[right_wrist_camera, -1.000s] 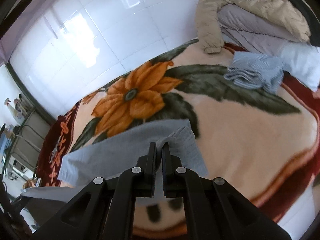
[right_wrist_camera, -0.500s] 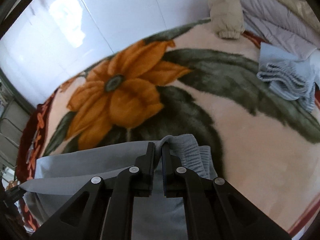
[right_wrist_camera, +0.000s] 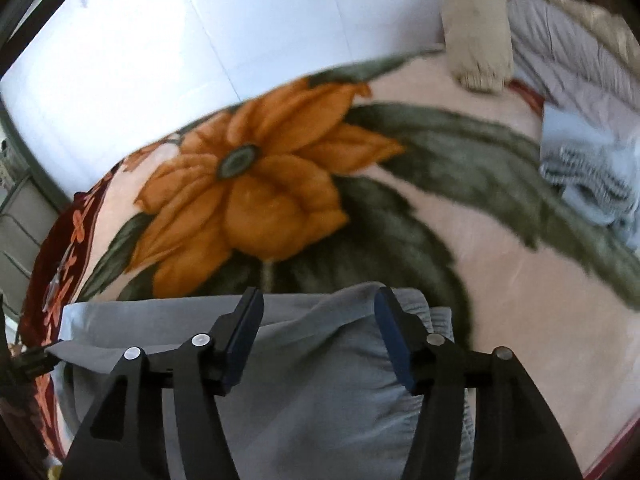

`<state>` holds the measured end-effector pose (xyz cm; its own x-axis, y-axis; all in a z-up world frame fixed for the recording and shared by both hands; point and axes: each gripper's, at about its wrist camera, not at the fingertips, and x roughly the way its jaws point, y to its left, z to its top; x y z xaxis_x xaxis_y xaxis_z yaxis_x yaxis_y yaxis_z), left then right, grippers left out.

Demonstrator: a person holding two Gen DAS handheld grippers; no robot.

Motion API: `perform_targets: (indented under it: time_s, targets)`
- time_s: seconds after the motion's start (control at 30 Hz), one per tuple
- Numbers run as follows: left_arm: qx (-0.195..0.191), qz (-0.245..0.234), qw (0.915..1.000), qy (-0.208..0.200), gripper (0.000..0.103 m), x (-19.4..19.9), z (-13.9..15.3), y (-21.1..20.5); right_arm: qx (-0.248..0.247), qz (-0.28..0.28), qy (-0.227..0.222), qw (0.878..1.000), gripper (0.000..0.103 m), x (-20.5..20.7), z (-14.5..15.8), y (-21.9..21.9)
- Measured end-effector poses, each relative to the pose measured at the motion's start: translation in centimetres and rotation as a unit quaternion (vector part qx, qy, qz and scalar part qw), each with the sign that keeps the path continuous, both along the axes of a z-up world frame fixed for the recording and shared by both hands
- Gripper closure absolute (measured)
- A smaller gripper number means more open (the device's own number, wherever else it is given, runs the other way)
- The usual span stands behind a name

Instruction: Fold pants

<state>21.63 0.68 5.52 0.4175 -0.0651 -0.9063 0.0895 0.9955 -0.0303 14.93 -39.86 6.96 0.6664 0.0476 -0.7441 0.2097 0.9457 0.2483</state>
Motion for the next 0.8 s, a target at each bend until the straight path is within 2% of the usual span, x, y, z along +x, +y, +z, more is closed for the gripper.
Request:
perform_targets:
  time_s: [0.03, 0.1, 0.17, 0.33, 0.43, 0.57, 0.8]
  targets:
    - [-0.002, -0.002, 1.0000, -0.002, 0.043, -0.2, 0.2, 0.0, 0.000, 0.006, -0.002, 1.000, 0.043, -0.3, 0.4, 0.4]
    - [-0.019, -0.014, 0.9997, -0.003, 0.033, -0.9, 0.8, -0.1, -0.002, 0.020, -0.001, 1.000, 0.043, -0.8, 0.8, 1.3]
    - [-0.032, -0.026, 0.9991, -0.005, 0.029, -1.6, 1.3, -0.2, -0.007, 0.037, -0.001, 0.999, 0.043, -1.5, 1.1, 2.4]
    - [-0.030, -0.055, 0.9980, -0.009, 0.028, -4.2, 2.0, -0.6, -0.022, 0.080, 0.023, 0.996, 0.043, -3.4, 0.2, 5.7]
    - [-0.023, -0.059, 0.9979, -0.017, 0.028, -5.8, 2.3, -0.2, -0.049, 0.112, 0.044, 0.991, 0.043, -4.6, -1.2, 8.5]
    - [-0.018, -0.043, 0.9986, -0.026, 0.028, -8.1, 2.7, 1.7, -0.071, 0.135, 0.057, 0.987, 0.043, -6.1, -2.3, 11.2]
    - [-0.009, 0.010, 0.9993, -0.036, 0.028, -11.5, 2.1, 5.7, -0.073, 0.163, 0.058, 0.982, 0.043, -8.1, -2.5, 15.3]
